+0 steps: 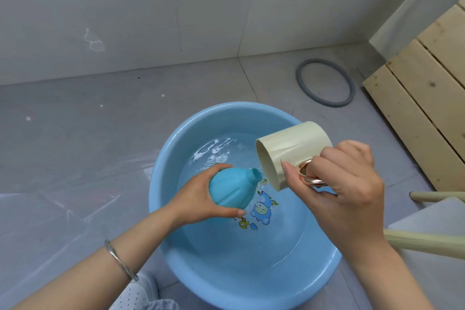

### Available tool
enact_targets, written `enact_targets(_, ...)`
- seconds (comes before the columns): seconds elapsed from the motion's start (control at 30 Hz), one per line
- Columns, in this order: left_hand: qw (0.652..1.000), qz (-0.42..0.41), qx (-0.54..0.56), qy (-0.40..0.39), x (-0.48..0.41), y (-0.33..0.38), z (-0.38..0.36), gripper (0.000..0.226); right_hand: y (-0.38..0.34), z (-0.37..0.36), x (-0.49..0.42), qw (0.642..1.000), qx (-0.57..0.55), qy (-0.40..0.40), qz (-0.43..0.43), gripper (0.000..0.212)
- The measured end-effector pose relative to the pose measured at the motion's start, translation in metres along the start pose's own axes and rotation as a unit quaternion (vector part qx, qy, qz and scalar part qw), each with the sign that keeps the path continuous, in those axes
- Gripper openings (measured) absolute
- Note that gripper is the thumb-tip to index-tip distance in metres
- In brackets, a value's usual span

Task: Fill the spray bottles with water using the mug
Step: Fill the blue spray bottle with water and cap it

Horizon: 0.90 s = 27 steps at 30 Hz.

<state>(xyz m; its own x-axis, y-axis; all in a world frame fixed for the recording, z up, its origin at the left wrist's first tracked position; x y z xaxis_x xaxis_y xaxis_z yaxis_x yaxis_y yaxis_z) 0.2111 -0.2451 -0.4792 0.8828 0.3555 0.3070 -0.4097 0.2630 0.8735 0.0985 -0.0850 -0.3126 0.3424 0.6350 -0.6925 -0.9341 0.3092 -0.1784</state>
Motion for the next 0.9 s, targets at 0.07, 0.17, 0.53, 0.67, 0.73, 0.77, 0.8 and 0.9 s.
enact_targets(0.07, 1.0, 0.0, 0.001, 0.001, 0.0, -0.001, 0.0, 0.087, 0.003, -0.001, 0.002, 1.0, -0.008, -0.001, -0.023, 0.045)
enact_targets(0.17, 1.0, 0.003, 0.011, 0.001, 0.001, -0.003, 0.001, 0.087, 0.014, -0.006, 0.008, 0.992, -0.022, -0.003, -0.123, 0.046)
enact_targets(0.53, 0.998, 0.03, 0.047, 0.034, 0.002, -0.014, 0.007, 0.092, 0.07, -0.072, 0.081, 0.874, -0.059, -0.271, -0.4, 0.037)
enact_targets(0.67, 0.998, 0.03, 0.049, 0.039, 0.002, -0.014, 0.007, 0.093, 0.07, -0.08, 0.086, 0.887, -0.036, -0.282, -0.364, 0.036)
enact_targets(0.73, 0.997, 0.028, 0.053, 0.043, 0.003, -0.014, 0.006, 0.093, 0.071, -0.083, 0.088, 0.889, -0.038, -0.282, -0.359, 0.036)
enact_targets(0.77, 0.997, 0.029, 0.056, 0.045, 0.002, -0.013, 0.006, 0.093, 0.071, -0.085, 0.089, 0.889, -0.042, -0.283, -0.359, 0.036)
enact_targets(0.8, 0.997, 0.029, 0.059, 0.046, 0.002, -0.013, 0.006, 0.093, 0.071, -0.087, 0.091, 0.887, -0.047, -0.283, -0.361, 0.036)
enact_targets(0.9, 0.996, 0.034, 0.065, 0.048, 0.002, -0.013, 0.007, 0.093, 0.07, -0.093, 0.097, 0.88, -0.066, -0.285, -0.374, 0.035)
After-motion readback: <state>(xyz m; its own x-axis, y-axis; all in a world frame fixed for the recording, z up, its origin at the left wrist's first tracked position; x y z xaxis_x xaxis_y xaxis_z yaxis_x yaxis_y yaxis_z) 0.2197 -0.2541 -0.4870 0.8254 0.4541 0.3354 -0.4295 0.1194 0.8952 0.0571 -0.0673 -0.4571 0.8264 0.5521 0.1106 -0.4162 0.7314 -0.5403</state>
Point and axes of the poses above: each hand's wrist, its own x-axis away from the middle knuckle, its own z-axis out of the back of the hand, y = z × x, the point moved 3 cm from there along -x, towards the middle knuckle
